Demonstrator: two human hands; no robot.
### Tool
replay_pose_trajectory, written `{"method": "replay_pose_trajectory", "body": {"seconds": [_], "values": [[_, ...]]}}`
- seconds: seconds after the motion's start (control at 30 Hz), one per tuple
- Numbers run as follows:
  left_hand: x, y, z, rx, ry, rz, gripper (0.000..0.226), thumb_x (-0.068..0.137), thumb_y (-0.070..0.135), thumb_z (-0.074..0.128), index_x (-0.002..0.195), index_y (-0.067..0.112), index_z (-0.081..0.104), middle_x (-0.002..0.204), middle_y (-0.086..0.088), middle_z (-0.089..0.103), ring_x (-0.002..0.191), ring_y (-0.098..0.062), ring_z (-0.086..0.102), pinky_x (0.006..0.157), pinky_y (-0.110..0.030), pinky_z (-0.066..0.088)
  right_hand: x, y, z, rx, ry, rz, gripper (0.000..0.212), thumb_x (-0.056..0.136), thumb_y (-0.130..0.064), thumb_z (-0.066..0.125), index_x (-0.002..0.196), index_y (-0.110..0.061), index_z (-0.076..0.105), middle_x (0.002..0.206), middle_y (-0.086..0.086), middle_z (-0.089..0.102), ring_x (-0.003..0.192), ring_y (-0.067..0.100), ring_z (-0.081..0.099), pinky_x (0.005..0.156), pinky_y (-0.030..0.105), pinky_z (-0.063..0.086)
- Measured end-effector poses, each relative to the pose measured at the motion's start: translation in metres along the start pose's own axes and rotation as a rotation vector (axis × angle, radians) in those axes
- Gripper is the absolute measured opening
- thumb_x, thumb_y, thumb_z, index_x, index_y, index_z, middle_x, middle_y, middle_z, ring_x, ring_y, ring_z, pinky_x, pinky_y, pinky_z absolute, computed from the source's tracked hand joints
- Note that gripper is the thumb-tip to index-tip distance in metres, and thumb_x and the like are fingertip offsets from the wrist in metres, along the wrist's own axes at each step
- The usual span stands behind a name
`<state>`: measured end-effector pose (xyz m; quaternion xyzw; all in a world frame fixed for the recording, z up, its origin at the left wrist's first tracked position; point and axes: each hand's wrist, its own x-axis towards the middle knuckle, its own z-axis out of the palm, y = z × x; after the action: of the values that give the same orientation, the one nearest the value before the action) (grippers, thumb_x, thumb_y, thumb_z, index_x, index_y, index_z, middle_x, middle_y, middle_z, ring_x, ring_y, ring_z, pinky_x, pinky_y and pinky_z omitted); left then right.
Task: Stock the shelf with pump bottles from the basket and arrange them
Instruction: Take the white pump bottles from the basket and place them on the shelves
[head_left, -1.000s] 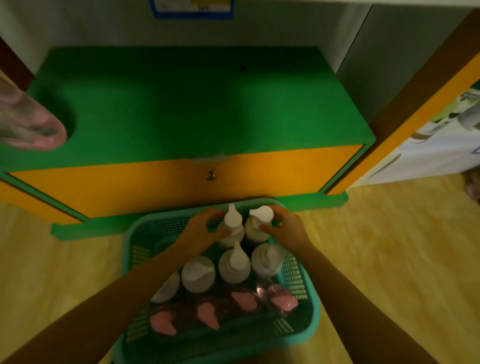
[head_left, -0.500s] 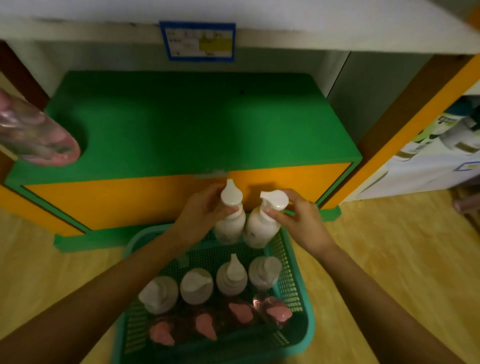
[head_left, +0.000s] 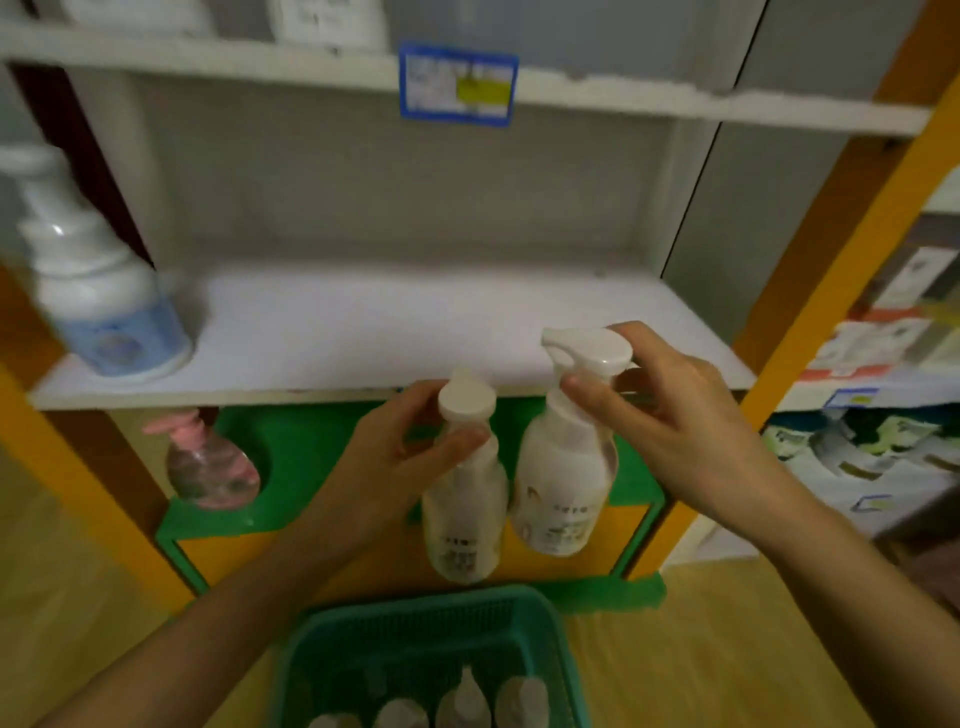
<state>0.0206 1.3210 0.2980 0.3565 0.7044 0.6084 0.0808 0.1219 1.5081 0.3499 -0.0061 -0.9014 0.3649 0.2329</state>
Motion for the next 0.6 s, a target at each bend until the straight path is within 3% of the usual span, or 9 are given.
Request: {"method": "replay_pose_trajectory", "body": {"seconds": [0.13,0.3,0.43,0.53,0.6], "values": [[0.010,0.046,-0.018,0.073,0.040,0.048,0.041,0.068,0.046,0.055,0.107,0.032,0.058,0.102,0.018,0.067,0.096,0.010,0.059,0.069,-0.006,0.050,0.028,-0.050,-0.040,-0.012,0.042,-0.088,0.037,0.077,-0.057,0.047,0.106,-0.036,0.054,0.094,-0.024,0.063,0.092,-0.014,0.057,0.068,0.000,0.043],[0.028,0.097,-0.042,0.127,0.064,0.111,0.044,0.063,0.056,0.053,0.103,0.037,0.058,0.102,0.021,0.066,0.095,0.007,0.060,0.068,-0.010,0.052,0.073,-0.113,-0.091,-0.066,0.133,-0.191,0.035,0.075,-0.063,0.045,0.096,-0.038,0.057,0.088,-0.013,0.066,0.081,0.000,0.063,0.068,0.020,0.053],[0.043,0.128,-0.060,0.150,0.094,0.120,0.029,0.064,0.054,0.066,0.091,0.044,0.062,0.096,0.009,0.069,0.093,-0.002,0.062,0.079,-0.021,0.049,0.117,-0.157,-0.122,0.014,0.140,-0.231,0.018,0.086,-0.049,0.048,0.087,-0.035,0.058,0.084,-0.011,0.066,0.075,-0.008,0.064,0.057,0.005,0.050],[0.049,0.147,-0.066,0.100,0.080,0.114,0.034,0.060,0.051,0.067,0.091,0.038,0.066,0.099,0.004,0.070,0.090,-0.007,0.065,0.074,-0.023,0.053,0.149,-0.178,-0.130,0.021,0.173,-0.223,0.019,0.089,-0.045,0.047,0.087,-0.029,0.057,0.087,-0.008,0.064,0.072,-0.006,0.065,0.055,0.007,0.050],[0.051,0.156,-0.069,0.086,0.067,0.111,0.036,0.064,0.046,0.064,0.096,0.028,0.065,0.098,0.000,0.071,0.090,-0.011,0.066,0.076,-0.024,0.055,0.170,-0.181,-0.129,0.041,0.192,-0.216,0.024,0.090,-0.043,0.049,0.093,-0.021,0.060,0.091,-0.006,0.064,0.079,0.002,0.065,0.062,0.015,0.054]]}}
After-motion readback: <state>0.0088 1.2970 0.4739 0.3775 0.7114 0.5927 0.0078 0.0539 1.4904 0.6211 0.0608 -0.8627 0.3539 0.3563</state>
